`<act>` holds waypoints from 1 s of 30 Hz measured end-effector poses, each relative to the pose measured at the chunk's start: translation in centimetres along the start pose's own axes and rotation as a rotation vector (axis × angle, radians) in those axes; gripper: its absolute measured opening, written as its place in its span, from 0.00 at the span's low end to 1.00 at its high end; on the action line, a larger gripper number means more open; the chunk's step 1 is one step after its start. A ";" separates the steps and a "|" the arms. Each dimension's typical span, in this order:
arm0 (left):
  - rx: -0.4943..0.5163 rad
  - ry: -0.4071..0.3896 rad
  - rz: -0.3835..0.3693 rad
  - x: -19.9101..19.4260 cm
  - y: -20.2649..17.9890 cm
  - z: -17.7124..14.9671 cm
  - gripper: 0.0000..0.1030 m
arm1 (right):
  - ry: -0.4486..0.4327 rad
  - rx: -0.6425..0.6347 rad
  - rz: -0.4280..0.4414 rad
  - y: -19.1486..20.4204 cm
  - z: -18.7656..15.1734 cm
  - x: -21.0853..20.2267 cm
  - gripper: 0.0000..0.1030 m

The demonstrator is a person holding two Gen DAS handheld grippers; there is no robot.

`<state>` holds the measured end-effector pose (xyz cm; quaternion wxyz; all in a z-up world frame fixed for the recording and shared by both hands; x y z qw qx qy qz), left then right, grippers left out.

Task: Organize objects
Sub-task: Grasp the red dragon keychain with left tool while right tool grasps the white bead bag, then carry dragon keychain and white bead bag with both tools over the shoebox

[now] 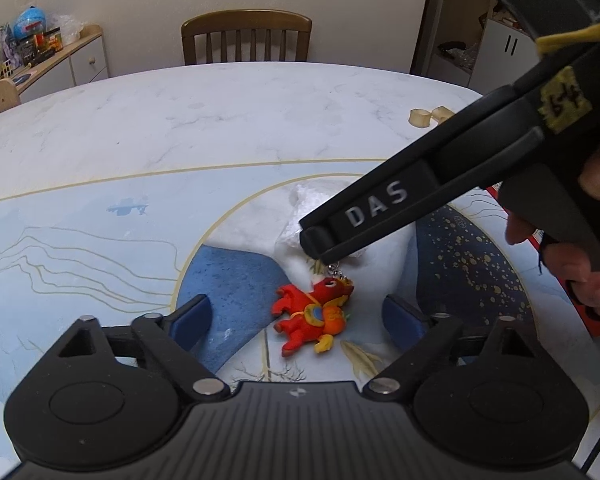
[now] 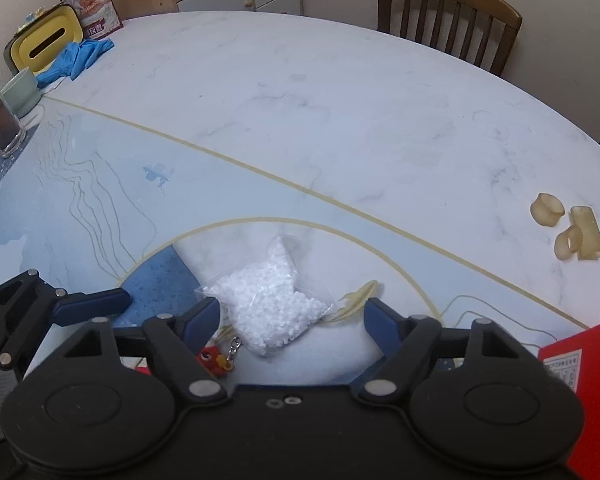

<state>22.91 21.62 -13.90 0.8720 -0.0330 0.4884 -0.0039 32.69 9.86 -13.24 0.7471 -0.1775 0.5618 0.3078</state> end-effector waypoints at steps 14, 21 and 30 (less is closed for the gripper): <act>0.076 0.008 0.032 0.1 -1.6 0.5 0.45 | -0.016 0.003 -0.011 0.1 -0.3 -0.1 0.50; 0.096 0.003 0.026 0.7 -1.9 0.2 0.38 | -0.038 0.057 -0.011 -0.8 -0.9 -1.4 0.43; 0.069 0.019 0.013 0.9 -1.8 -0.7 0.38 | -0.046 0.131 0.017 -1.4 -3.4 -3.7 0.32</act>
Point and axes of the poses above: each gripper's, at about its wrist camera, not at the fingertips, and x roughly the way its jaws point, y to its left, z to its top, the point moved 1 cm from there along x, roughly the way its jaws point, and after that the axes turned 10 degrees about y, right-handed, at the moved point
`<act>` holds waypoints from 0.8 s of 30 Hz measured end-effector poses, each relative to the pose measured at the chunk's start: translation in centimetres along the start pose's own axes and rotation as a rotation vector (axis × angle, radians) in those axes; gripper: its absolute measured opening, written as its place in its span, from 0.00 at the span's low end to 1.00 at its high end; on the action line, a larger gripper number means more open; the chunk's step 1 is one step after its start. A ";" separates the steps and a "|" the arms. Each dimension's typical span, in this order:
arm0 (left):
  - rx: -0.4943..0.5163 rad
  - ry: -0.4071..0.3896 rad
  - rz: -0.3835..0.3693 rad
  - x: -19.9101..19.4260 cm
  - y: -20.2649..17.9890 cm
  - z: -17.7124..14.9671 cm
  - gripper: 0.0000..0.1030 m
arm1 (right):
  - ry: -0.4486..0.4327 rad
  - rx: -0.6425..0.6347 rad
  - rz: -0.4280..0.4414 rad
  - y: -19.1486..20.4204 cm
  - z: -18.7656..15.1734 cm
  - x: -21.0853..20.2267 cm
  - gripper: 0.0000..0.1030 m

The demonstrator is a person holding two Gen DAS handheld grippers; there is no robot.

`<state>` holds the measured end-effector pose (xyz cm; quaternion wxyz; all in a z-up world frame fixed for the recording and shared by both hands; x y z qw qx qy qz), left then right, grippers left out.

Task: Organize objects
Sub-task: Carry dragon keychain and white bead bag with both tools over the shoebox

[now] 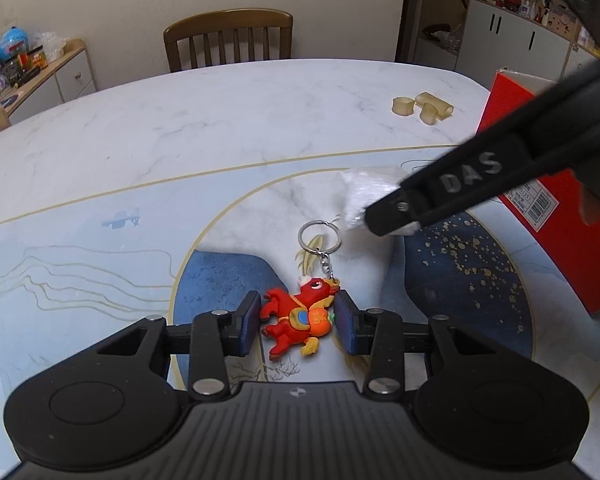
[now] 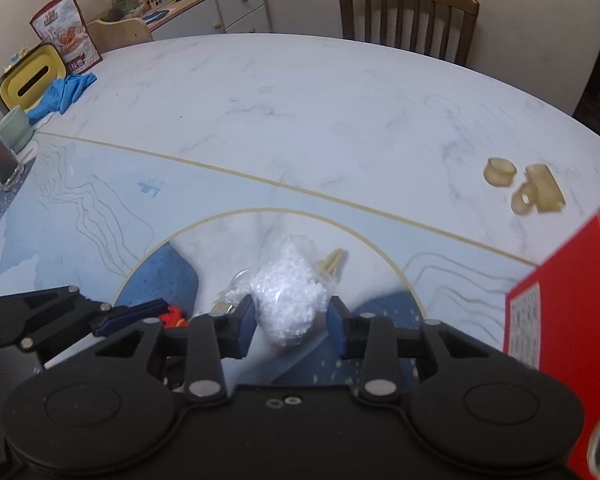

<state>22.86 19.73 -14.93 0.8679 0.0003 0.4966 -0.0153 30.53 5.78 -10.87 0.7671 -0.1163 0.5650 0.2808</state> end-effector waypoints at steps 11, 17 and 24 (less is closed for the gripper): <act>-0.024 -0.016 -0.035 -2.5 -0.1 -0.8 0.37 | -0.042 0.023 0.037 0.3 -2.8 -3.9 0.31; -0.057 -0.021 -0.075 -4.6 -0.3 -0.8 0.38 | -0.058 0.040 0.056 -0.2 -4.4 -6.5 0.31; -0.063 -0.026 -0.093 -7.3 -1.7 -0.5 0.37 | -0.083 0.068 0.077 -1.6 -6.7 -9.6 0.31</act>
Point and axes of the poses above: each gripper's, at about its wrist camera, not at the fingertips, and x roughly the way its jaws point, y to its left, z to its top, the point moved 1 cm from there along x, roughly the way its jaws point, and after that the axes turned 10 degrees about y, right-handed, at the moved point
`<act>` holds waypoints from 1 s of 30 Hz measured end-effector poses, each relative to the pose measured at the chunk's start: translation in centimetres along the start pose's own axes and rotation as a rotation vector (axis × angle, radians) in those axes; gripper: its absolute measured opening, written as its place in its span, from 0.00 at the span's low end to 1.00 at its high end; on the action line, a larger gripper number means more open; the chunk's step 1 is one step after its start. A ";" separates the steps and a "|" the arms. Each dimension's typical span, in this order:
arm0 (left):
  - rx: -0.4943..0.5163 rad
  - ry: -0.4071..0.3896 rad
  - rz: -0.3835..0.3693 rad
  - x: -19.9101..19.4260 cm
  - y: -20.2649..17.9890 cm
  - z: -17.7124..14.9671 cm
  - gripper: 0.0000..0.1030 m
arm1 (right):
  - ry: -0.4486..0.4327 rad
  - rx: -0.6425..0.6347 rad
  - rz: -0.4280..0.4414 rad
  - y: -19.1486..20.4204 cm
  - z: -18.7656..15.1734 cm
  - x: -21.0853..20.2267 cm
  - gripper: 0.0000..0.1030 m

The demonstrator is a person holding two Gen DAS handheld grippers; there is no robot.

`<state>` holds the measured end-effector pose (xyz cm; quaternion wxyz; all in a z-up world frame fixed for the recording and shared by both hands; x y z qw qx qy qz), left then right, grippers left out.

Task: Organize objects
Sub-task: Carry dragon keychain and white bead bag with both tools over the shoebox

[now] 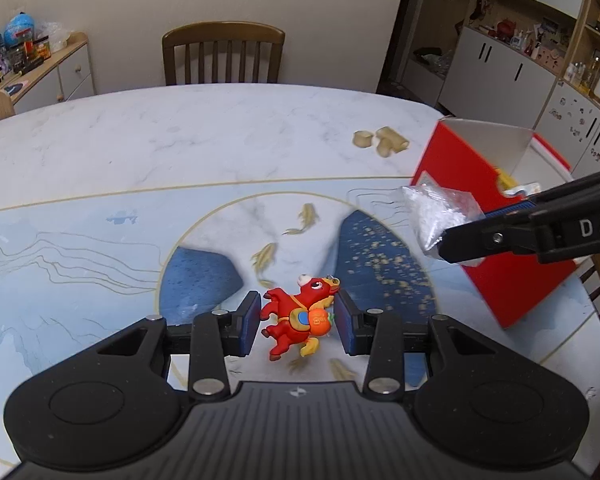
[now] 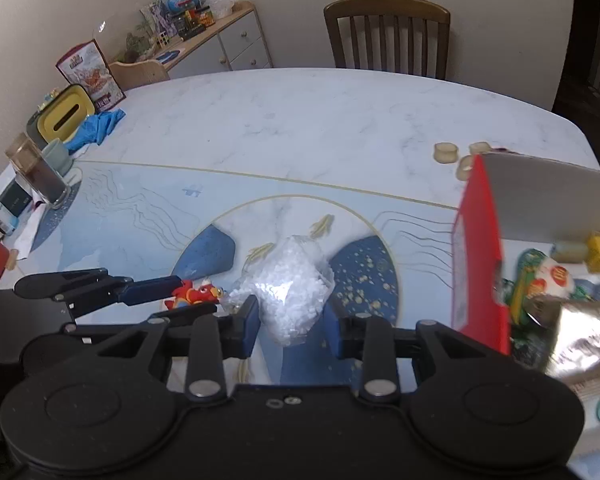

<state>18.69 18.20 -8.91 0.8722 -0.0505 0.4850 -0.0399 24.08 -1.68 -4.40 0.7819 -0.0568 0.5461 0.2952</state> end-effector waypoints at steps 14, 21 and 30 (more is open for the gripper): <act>0.100 -0.083 0.036 -4.2 -7.2 3.2 0.38 | -0.119 0.033 0.000 -5.2 -3.2 -6.9 0.31; 0.147 -0.102 0.054 -4.5 -11.4 5.0 0.38 | -0.169 0.063 -0.022 -9.7 -4.2 -9.3 0.31; 0.180 -0.115 0.038 -4.2 -15.9 8.0 0.38 | -0.210 0.117 -0.072 -15.6 -6.1 -11.5 0.31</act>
Point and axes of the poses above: each gripper's, at about its wrist camera, not at the fingertips, and x roughly the way its jaws point, y to its left, z to its top, the point moved 1 cm from there along x, roughly the way its jaws point, and after that the axes turned 10 degrees about y, right-handed, at the moved point
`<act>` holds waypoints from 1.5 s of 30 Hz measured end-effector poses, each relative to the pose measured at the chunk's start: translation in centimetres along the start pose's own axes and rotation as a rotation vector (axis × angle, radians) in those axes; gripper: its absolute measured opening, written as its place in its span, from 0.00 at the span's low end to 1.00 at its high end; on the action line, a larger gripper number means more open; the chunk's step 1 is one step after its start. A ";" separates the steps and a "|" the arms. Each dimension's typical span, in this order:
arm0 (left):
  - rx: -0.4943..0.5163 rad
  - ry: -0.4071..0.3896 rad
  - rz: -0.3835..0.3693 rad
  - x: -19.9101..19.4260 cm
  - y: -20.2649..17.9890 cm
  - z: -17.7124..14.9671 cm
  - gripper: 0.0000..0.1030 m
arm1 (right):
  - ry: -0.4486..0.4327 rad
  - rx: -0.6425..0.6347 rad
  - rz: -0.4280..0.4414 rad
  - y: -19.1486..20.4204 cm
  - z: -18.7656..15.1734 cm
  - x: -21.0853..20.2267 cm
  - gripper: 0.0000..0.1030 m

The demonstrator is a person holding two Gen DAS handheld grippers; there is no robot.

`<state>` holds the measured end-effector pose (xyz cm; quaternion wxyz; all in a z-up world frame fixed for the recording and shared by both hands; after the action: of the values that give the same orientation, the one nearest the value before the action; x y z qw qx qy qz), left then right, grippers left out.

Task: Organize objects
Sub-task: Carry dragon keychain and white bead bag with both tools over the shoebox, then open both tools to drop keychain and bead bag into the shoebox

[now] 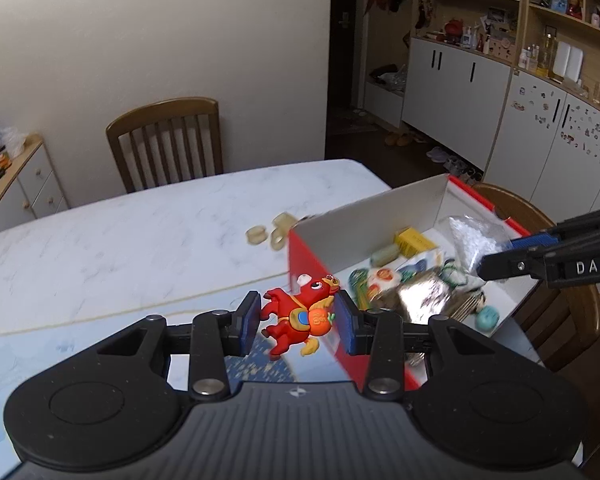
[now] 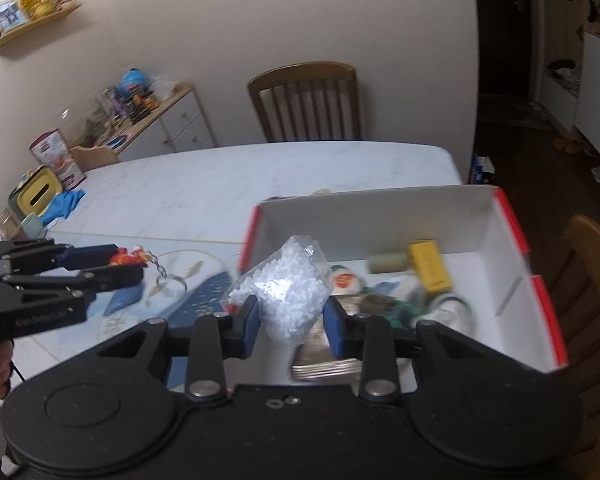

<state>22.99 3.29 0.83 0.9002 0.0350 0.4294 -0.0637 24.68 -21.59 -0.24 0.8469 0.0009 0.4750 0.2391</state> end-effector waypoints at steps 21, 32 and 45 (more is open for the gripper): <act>0.075 0.012 -0.075 5.0 -8.0 7.5 0.38 | 0.009 0.031 -0.071 -7.8 -1.5 -0.1 0.31; 0.108 0.114 -0.046 12.0 -10.3 8.5 0.38 | 0.098 -0.027 -0.094 -8.4 -0.9 3.2 0.31; 0.134 0.223 0.000 18.0 -11.3 8.8 0.38 | 0.199 -0.042 -0.086 -10.2 -0.4 6.4 0.31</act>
<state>39.34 -10.48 -7.73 0.8425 0.1019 0.5217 -0.0878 31.21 -28.10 -7.94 0.8050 -0.0608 0.5512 0.2110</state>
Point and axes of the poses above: each gripper's, at about its wrist camera, not at the fingertips, and x roughly the way its jaws point, y to its left, z to its top, the point moved 1 cm from there along x, roughly the way its jaws point, and after that the axes turned 10 degrees about y, right-handed, at the moved point
